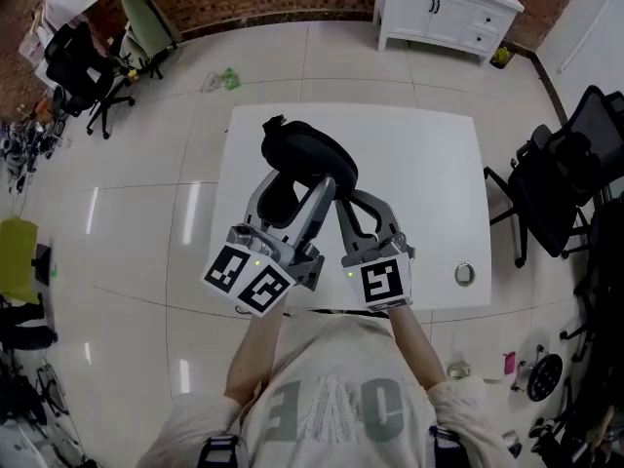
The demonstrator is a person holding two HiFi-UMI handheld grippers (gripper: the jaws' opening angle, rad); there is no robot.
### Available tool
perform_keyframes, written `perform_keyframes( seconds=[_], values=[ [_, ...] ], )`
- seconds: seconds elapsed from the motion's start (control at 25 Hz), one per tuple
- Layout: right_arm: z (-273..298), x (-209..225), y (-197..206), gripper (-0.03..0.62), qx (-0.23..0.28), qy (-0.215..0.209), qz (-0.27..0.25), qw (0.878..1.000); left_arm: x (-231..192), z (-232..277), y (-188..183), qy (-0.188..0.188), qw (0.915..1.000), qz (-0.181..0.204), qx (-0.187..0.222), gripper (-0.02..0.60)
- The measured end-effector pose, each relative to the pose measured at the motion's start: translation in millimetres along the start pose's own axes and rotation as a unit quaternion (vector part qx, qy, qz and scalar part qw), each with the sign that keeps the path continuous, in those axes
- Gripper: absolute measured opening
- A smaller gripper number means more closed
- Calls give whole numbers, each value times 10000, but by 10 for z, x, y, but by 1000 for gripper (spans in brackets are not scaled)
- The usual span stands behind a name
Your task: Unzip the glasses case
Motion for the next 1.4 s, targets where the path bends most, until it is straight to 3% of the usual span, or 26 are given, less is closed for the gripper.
perform_keyframes(
  seconds=[0.12, 0.2, 0.32, 0.4, 0.64, 0.76, 0.88, 1.0, 1.08, 1.24, 1.28, 1.32, 1.4],
  values=[
    [1, 42, 27, 0, -83, -10, -46, 10000, -27, -12, 41, 109, 9998, -172, -57, 262],
    [4, -70, -30, -2, -24, -310, -490, 9983, -11, -17, 13, 321, 9995, 81, 10, 264],
    [-48, -234, -152, -2, 202, -743, -679, 9947, 63, -24, -66, 817, 9942, 672, 181, 264],
    [-115, -265, -233, -2, 274, -782, -852, 9929, 60, -37, -102, 1090, 9913, 712, 179, 264],
    [-240, -197, -480, -2, 881, -653, -1745, 9785, -97, 11, -156, 1765, 9829, -405, 340, 275],
    [-305, -196, -557, -2, 1009, -579, -1996, 9729, -189, 24, -138, 2017, 9700, -1250, 521, 281],
    [-388, -196, -662, -2, 1186, -464, -2022, 9710, -270, 8, -91, 2325, 9481, -2082, 615, 298],
    [-451, -200, -738, -2, 1344, -442, -1984, 9698, -323, 13, -17, 2670, 9156, -2921, 710, 308],
    [-489, -200, -760, -2, 1412, -482, -1850, 9713, -310, 38, 17, 2973, 8825, -3552, 818, 321],
    [-529, -189, -796, -2, 1522, -561, -1429, 9764, -302, 48, 63, 3670, 7997, -4634, 1051, 331],
    [-511, -196, -781, -2, 1482, -588, -1385, 9774, -326, 46, 67, 3720, 7887, -4763, 1132, 330],
    [-490, -206, -745, -2, 1406, -618, -1371, 9786, -353, 45, 73, 3688, 7869, -4800, 1200, 330],
    [-468, -226, -655, -2, 1246, -673, -1364, 9805, -388, 50, 90, 3534, 7965, -4744, 1253, 328]
  ],
)
Point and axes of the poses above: the fingertips, and each gripper's own axes: z forward along the fingers, x to its right, y out of its underside, the point moved 3 cm from there along -z, backward along the fingers, and after that the axes turned 5 degrees about -x, right-handed, at the moved point
